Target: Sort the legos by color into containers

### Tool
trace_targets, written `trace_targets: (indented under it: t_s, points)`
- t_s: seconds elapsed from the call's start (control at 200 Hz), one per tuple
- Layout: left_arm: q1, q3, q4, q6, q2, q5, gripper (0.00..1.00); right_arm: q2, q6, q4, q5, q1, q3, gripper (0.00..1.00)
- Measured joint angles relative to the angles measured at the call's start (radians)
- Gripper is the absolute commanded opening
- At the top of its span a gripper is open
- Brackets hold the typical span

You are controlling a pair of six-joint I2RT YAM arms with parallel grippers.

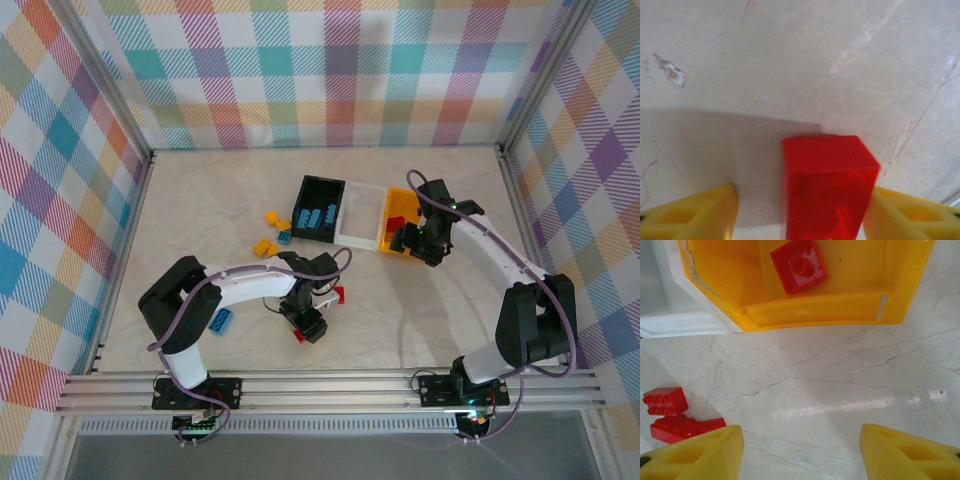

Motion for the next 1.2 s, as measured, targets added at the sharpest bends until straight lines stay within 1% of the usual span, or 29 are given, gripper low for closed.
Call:
trace_targets:
  t_s: [0.05,0.1,0.195,0.275,0.375,0.47,0.605,0.685,0.79,0.91,0.995,1.11,1.2]
  points:
    - [0.0,0.0,0.0,-0.004,0.0,-0.003,0.52,0.0,0.0,0.0,0.0,0.0,0.002,0.64]
    - [-0.001,0.0,0.0,-0.004,0.001,0.006,0.49,0.002,0.0,-0.001,0.0,0.0,0.008,0.64]
    - [-0.002,0.0,0.0,-0.016,0.002,0.023,0.4,0.008,0.0,-0.001,0.0,0.0,0.023,0.64]
    - [-0.004,0.0,-0.001,-0.02,0.002,0.031,0.36,0.01,0.0,0.0,0.0,0.0,0.032,0.65]
    - [-0.004,0.006,-0.009,-0.029,0.002,0.032,0.33,0.01,-0.001,-0.001,0.0,0.0,0.039,0.65]
    - [-0.002,0.018,-0.022,-0.044,0.002,0.025,0.33,0.007,-0.007,-0.005,0.0,0.0,0.044,0.65]
    - [0.027,0.103,-0.061,-0.066,0.002,0.022,0.33,-0.036,-0.026,-0.016,0.003,-0.008,0.043,0.65]
    - [0.061,0.207,-0.077,-0.077,0.002,0.022,0.34,-0.115,-0.043,-0.005,0.003,-0.026,0.029,0.65]
    - [0.1,0.413,-0.089,-0.098,0.035,0.022,0.34,-0.291,-0.084,0.039,0.008,-0.042,-0.03,0.67]
    - [0.117,0.696,-0.081,-0.123,0.167,0.026,0.34,-0.515,-0.132,0.127,0.01,-0.047,-0.138,0.73]
    - [0.119,0.881,-0.081,-0.141,0.289,0.033,0.34,-0.639,-0.163,0.195,0.0,-0.047,-0.227,0.74]
    - [0.123,1.122,-0.076,-0.187,0.472,0.047,0.33,-0.721,-0.188,0.233,-0.031,-0.046,-0.302,0.74]
    - [0.13,1.211,-0.062,-0.247,0.561,0.061,0.34,-0.733,-0.199,0.243,-0.061,-0.047,-0.322,0.74]
